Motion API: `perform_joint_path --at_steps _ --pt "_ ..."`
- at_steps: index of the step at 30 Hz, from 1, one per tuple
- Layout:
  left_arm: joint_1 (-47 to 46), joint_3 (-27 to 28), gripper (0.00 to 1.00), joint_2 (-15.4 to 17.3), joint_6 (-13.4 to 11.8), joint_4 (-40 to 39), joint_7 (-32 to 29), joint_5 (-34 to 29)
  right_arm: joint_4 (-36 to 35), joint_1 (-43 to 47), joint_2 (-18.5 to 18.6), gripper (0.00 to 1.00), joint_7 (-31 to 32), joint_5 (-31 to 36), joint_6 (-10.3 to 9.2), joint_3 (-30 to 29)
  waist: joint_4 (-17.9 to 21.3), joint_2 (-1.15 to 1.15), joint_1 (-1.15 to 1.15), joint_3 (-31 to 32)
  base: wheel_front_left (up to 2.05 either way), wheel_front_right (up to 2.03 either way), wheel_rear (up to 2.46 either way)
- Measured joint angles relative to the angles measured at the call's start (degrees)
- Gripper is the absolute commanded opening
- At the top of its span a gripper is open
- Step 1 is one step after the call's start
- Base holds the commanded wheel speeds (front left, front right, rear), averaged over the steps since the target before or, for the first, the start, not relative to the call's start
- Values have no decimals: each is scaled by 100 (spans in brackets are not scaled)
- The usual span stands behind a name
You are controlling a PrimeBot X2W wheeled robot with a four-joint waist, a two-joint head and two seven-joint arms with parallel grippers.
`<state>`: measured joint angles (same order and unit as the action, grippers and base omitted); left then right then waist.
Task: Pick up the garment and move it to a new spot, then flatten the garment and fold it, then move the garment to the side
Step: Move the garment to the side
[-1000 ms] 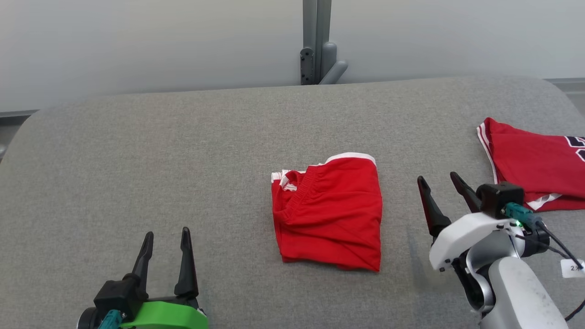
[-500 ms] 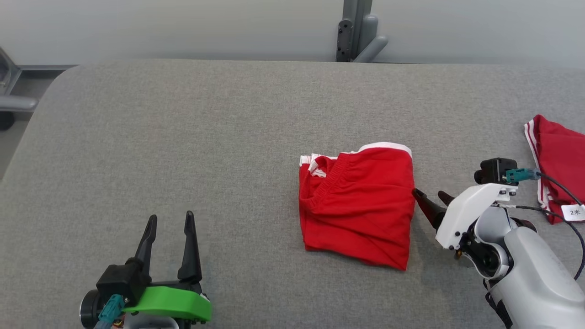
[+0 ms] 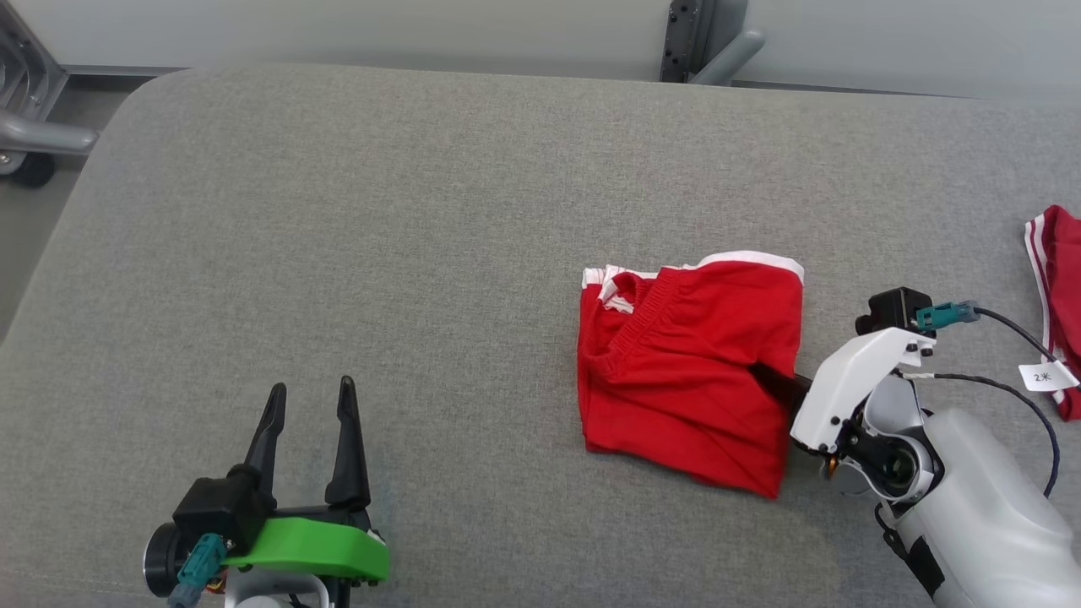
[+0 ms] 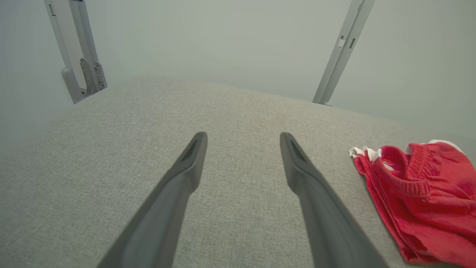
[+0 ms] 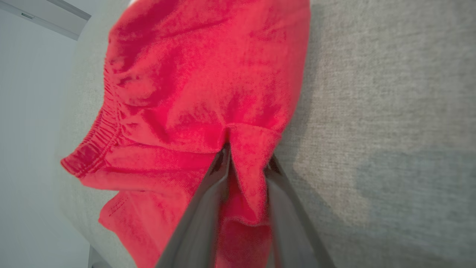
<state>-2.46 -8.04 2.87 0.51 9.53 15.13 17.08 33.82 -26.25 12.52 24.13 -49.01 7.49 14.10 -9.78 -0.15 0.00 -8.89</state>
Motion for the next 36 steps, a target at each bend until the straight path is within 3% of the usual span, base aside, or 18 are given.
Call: perform_joint_path --at_steps 1,15,22,36 --pt "-5 0 100 0 -1 -2 0 0 -13 -2 25 0 -4 -47 0 44 12 0 0 -7 0 0 0" --pt "-166 -49 100 0 35 -69 0 -53 -290 -296 598 0 -308 -192 0 719 535 0 0 -127 0 0 0" --pt "-299 -96 100 -1 73 -101 0 -159 -301 -516 864 0 -359 -134 0 846 1079 0 0 -223 0 0 0" --pt "-583 -156 100 18 203 27 0 -360 -256 -868 954 0 -606 -134 0 1002 2287 0 0 -470 0 0 0"
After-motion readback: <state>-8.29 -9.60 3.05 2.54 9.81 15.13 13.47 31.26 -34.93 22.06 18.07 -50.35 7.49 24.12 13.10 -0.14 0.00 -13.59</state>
